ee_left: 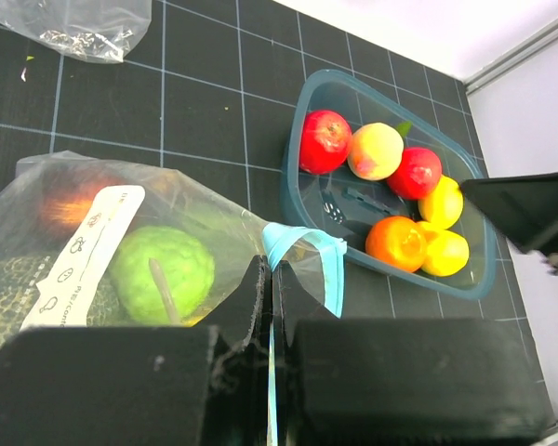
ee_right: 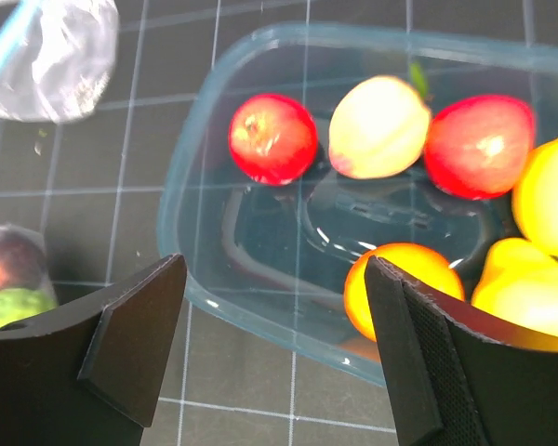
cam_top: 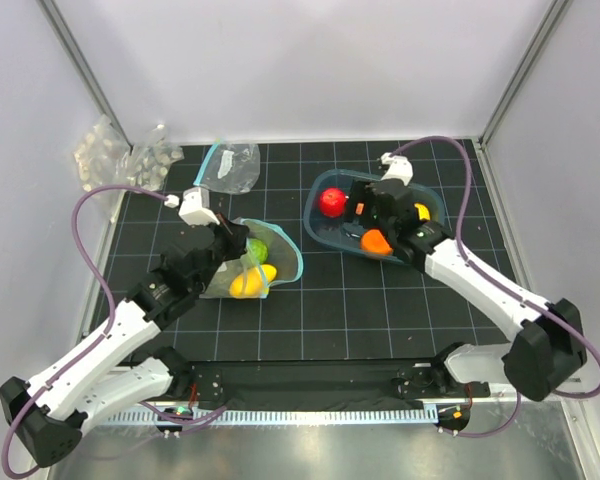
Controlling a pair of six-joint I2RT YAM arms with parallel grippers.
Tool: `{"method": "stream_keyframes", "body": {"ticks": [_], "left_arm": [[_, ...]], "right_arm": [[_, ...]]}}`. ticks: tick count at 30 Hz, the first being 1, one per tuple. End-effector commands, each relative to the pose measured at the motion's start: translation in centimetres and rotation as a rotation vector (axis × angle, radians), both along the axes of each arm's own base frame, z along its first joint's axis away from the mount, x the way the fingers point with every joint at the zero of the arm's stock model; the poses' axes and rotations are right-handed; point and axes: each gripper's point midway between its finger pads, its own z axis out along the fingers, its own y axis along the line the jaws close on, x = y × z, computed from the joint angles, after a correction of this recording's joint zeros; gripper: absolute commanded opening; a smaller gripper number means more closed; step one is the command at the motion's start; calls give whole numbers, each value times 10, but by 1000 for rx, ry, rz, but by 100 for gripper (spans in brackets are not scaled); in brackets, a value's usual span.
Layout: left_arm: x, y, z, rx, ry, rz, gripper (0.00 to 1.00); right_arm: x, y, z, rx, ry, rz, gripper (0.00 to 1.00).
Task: Place the food in the zip-top bag and seal the zipper
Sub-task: Pick up the fake fruit from the bin.
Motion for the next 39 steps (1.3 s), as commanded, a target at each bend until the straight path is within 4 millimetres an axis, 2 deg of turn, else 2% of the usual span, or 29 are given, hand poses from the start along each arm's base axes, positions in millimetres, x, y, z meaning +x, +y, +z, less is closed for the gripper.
{"method": "stream_keyframes", "body": {"ticks": [1, 3, 5, 6, 8, 9, 10, 12, 13, 16, 17, 19, 20, 21, 22, 23, 27, 30, 31, 33, 35, 36, 38, 39], "left_arm": [[5, -2, 23, -24, -53, 3, 0], [4, -4, 24, -30, -52, -10, 0], [2, -6, 26, -37, -53, -25, 0], [1, -7, 24, -41, -48, -31, 0], [1, -10, 25, -51, -43, -43, 0], [0, -13, 25, -55, -42, -57, 0], [-1, -15, 25, -60, -38, -67, 0], [0, -17, 23, -62, -30, -73, 0], [0, -17, 22, -61, -26, -73, 0], [2, -19, 20, -54, -19, -76, 0], [2, -20, 19, -53, -16, -77, 0], [2, -20, 19, -53, -16, -79, 0], [2, -21, 20, -54, -17, -82, 0], [2, -20, 20, -53, -17, -81, 0], [1, -20, 19, -53, -17, -79, 0], [1, -20, 20, -53, -21, -78, 0], [1, -19, 21, -53, -23, -79, 0], [1, -19, 20, -54, -19, -79, 0], [2, -20, 20, -54, -18, -79, 0], [1, -21, 18, -49, -14, -84, 0], [2, -21, 19, -49, -17, -83, 0], [2, -21, 17, -46, -13, -81, 0], [3, -20, 16, -44, -11, -77, 0], [4, -21, 16, -42, -12, -77, 0]], "right_arm": [[13, 16, -10, 10, 12, 16, 85], [31, 19, -21, -16, 25, -10, 86], [43, 20, -30, -39, 55, -39, 91], [57, 23, -37, -68, 69, -61, 94], [67, 24, -46, -107, 91, -74, 100], [76, 26, -39, -113, 72, -84, 100], [82, 29, -56, -142, 98, -81, 100], [95, 36, -56, -142, 91, -81, 99], [101, 39, -77, -164, 125, -77, 100], [119, 49, -82, -174, 124, -81, 100], [123, 50, -99, -204, 149, -80, 100], [137, 54, -96, -209, 131, -87, 100], [141, 55, -112, -236, 157, -82, 100], [148, 59, -105, -229, 144, -83, 100], [151, 57, -110, -241, 156, -96, 99], [150, 54, -122, -260, 185, -114, 99], [149, 43, -126, -257, 205, -151, 90], [145, 41, -124, -212, 201, -141, 77], [144, 41, -121, -198, 198, -136, 68], [139, 44, -117, -174, 199, -117, 63], [134, 47, -93, -128, 164, -102, 61], [127, 46, -92, -117, 166, -90, 61], [119, 51, -57, -37, 98, -48, 59], [108, 49, -62, -26, 112, -35, 58]]}}
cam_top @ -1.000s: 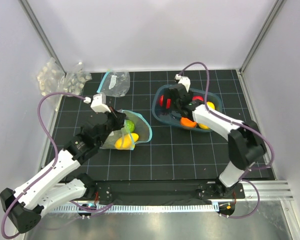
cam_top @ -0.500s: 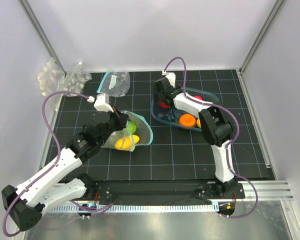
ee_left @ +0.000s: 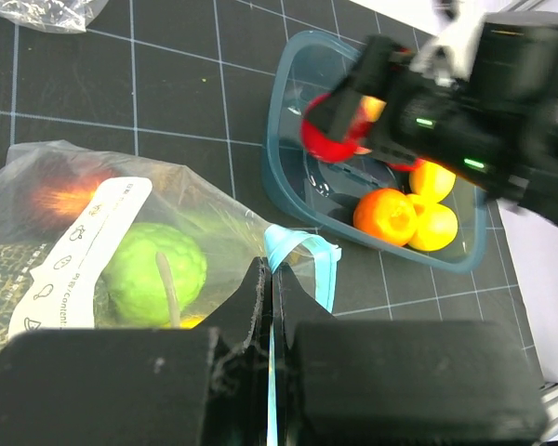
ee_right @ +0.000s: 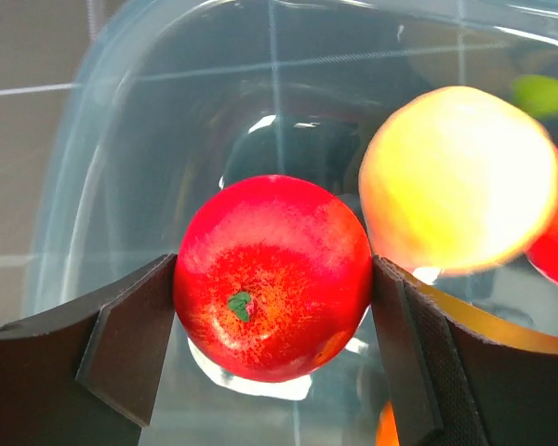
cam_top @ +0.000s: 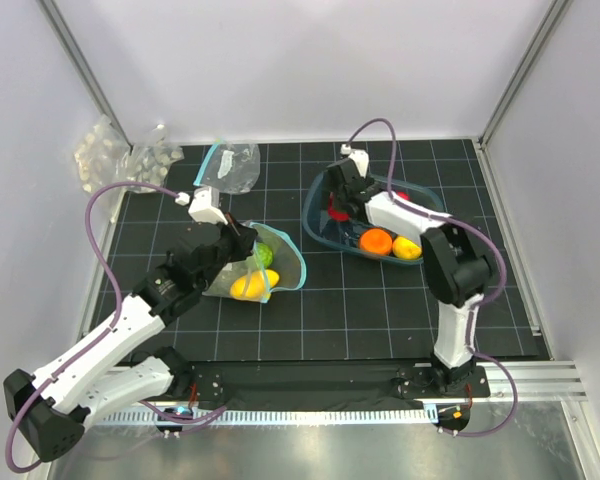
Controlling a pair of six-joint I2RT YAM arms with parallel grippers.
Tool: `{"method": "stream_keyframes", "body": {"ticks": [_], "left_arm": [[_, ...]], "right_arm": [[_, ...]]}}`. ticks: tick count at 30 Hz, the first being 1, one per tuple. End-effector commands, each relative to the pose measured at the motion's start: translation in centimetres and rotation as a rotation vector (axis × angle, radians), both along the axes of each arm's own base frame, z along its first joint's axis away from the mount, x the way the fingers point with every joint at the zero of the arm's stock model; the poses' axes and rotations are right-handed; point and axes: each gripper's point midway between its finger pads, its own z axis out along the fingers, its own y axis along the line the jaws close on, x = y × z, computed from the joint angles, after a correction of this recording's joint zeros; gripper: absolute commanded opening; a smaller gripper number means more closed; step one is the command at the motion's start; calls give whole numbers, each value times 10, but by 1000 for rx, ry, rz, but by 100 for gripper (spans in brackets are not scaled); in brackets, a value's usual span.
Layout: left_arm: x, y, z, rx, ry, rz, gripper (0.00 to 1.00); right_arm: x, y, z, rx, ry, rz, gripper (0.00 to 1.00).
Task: Place the food in the zip-top bag and seal the zipper
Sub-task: Pick up the fake fruit from the bin, then place the fake fruit in the zipper food storage bag.
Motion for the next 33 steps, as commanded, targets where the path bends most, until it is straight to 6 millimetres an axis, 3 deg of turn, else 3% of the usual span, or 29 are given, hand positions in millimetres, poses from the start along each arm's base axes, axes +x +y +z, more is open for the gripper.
{"method": "stream_keyframes", "body": {"ticks": [1, 4, 5, 6, 7, 8, 9, 11, 15, 21, 31, 33], "left_arm": [[5, -4, 27, -42, -55, -3, 0], [5, -4, 26, -36, -54, -5, 0], [6, -4, 29, -37, -58, -2, 0], [6, -4, 29, -34, -58, -4, 0], [6, -3, 27, -28, -54, -2, 0], [5, -4, 29, -32, -57, -6, 0], [5, -4, 29, -31, -56, -6, 0], [5, -5, 30, -31, -57, -11, 0], [3, -8, 32, -26, -52, -32, 0], [2, -5, 33, -28, -49, -25, 0], [-4, -20, 36, -63, -36, -105, 0], [-7, -24, 38, -79, -39, -126, 0]], "right_arm": [[-9, 18, 99, 220, -198, 61, 56], [-38, 28, 113, 270, -210, 123, 55], [-50, 32, 148, 315, -299, 150, 54], [-67, 33, 141, 308, -299, 174, 54], [-87, 52, 152, 326, -332, 234, 54], [-102, 54, 148, 299, -335, 262, 54], [-117, 56, 166, 307, -374, 291, 54], [-149, 75, 171, 309, -389, 375, 54], [-184, 86, 179, 396, -465, 492, 50], [-219, 116, 196, 386, -530, 663, 49], [-251, 149, 184, 280, -575, 796, 49], [-243, 148, 177, 236, -569, 755, 48]]}}
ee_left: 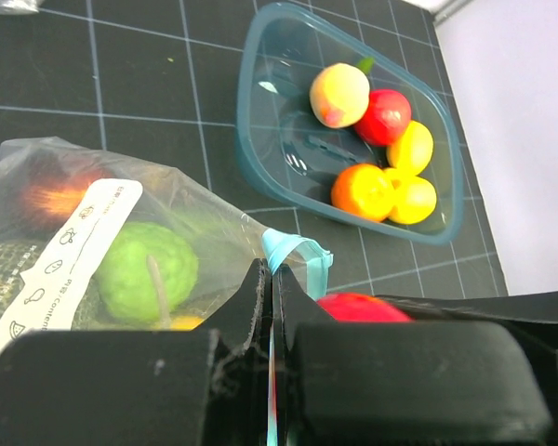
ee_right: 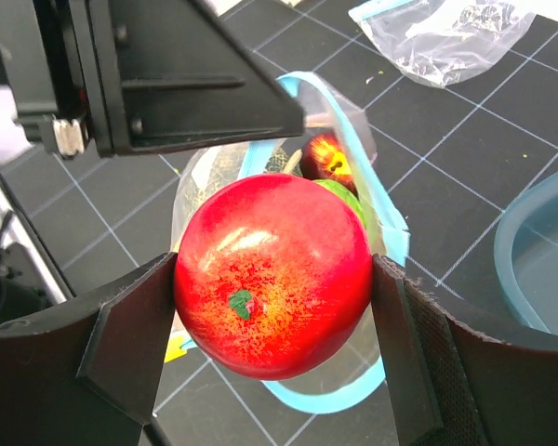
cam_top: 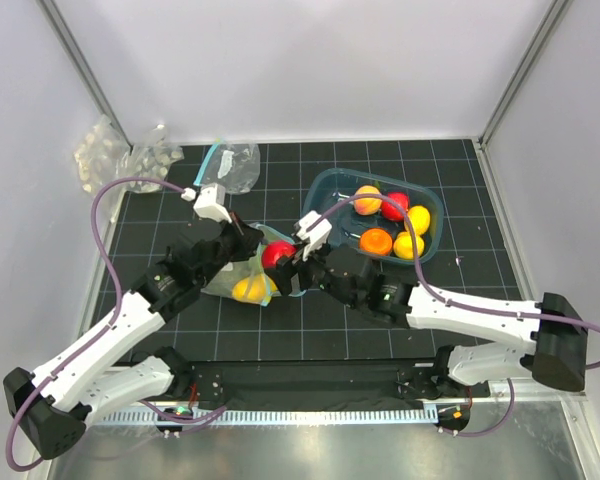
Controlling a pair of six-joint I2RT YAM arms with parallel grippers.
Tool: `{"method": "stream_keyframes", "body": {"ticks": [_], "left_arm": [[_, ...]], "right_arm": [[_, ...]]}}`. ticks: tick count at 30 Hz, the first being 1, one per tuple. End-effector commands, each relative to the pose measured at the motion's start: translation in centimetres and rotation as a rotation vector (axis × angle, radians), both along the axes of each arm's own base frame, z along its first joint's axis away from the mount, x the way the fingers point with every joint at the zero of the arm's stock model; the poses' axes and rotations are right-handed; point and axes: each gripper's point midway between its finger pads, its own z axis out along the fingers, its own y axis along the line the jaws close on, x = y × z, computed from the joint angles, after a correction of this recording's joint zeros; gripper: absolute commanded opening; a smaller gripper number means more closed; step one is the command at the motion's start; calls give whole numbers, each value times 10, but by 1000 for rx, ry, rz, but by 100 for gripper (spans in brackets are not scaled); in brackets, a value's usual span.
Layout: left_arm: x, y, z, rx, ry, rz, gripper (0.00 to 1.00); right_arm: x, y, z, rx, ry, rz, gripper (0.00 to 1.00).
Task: Place the food in the zip-top bag and seal the zipper
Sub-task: Place the fake fruit in the zipper food storage bag.
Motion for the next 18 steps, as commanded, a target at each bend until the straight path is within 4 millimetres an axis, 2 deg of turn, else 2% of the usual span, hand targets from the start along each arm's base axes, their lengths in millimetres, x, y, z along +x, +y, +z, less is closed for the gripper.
{"method": "stream_keyframes", "body": {"ticks": [1, 6, 10, 12, 18], "left_arm": [[-1, -11, 35, -78, -68, -51, 0], [-6, -12, 39, -105, -87, -70, 0], [-7, -10, 40, -111, -94, -65, 0], [-9, -9, 45, -127, -109, -69, 0], [-18, -21, 54, -179, -146, -152, 0]], "right_arm": [[12, 3, 9, 1, -77, -65, 48], [22, 7, -5, -29, -77, -107, 46], [29, 3, -7, -23, -73, -158, 44], [28, 5, -10, -11, -61, -130, 44], [28, 9, -8, 9, -65, -98, 44]]}}
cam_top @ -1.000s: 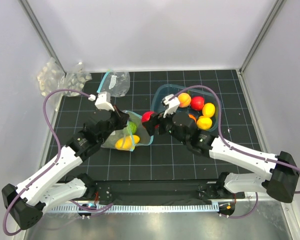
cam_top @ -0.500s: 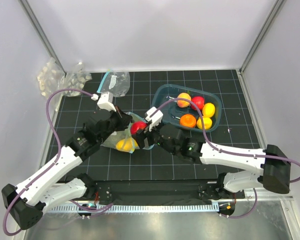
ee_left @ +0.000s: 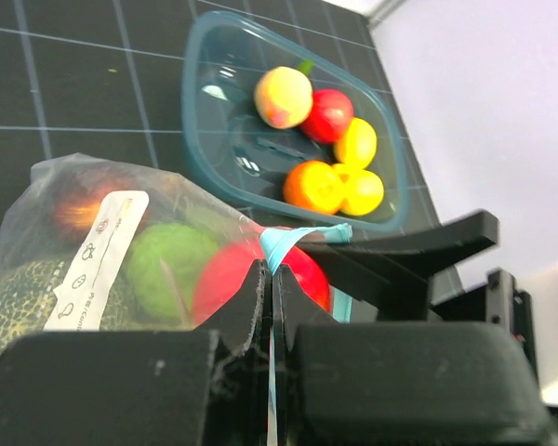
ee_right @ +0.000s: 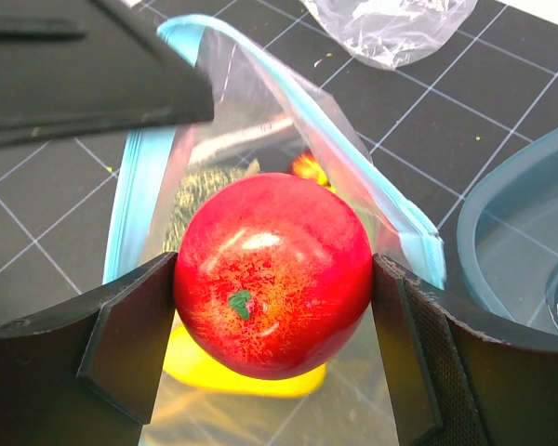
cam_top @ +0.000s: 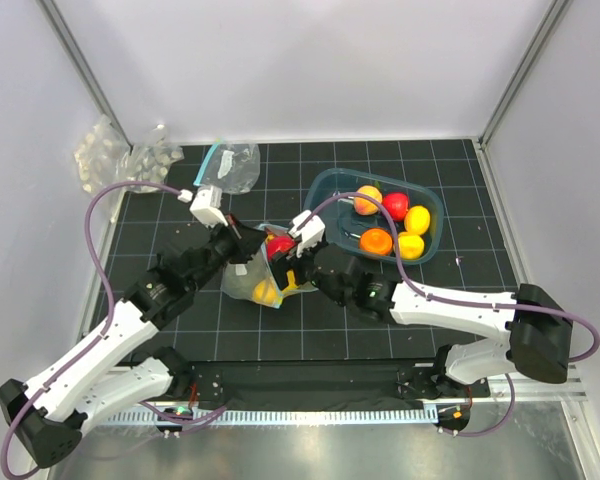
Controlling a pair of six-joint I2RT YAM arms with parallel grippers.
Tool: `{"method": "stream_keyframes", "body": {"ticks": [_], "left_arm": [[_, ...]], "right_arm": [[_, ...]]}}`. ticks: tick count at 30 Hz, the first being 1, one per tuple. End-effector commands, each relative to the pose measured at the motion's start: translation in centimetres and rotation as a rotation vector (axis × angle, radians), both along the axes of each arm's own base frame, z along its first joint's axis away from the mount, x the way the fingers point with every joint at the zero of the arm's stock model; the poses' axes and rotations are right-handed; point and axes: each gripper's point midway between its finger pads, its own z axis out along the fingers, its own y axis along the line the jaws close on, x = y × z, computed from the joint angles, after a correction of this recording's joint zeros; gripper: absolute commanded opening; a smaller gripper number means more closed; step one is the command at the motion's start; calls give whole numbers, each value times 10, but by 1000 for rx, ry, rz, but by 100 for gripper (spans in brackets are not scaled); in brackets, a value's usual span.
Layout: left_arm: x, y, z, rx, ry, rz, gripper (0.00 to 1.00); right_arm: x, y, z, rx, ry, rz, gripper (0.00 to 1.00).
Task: Place the food in the zip-top bag and seal the zipper
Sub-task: Place the fake fruit in the zipper food storage bag.
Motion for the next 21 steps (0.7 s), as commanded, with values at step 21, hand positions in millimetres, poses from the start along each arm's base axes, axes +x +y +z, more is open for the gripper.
{"method": "stream_keyframes", "body": {"ticks": [21], "left_arm": [[-18, -53, 42, -196, -99, -284, 0]], "right_arm": [[4, -1, 19, 121, -64, -6, 45]]}}
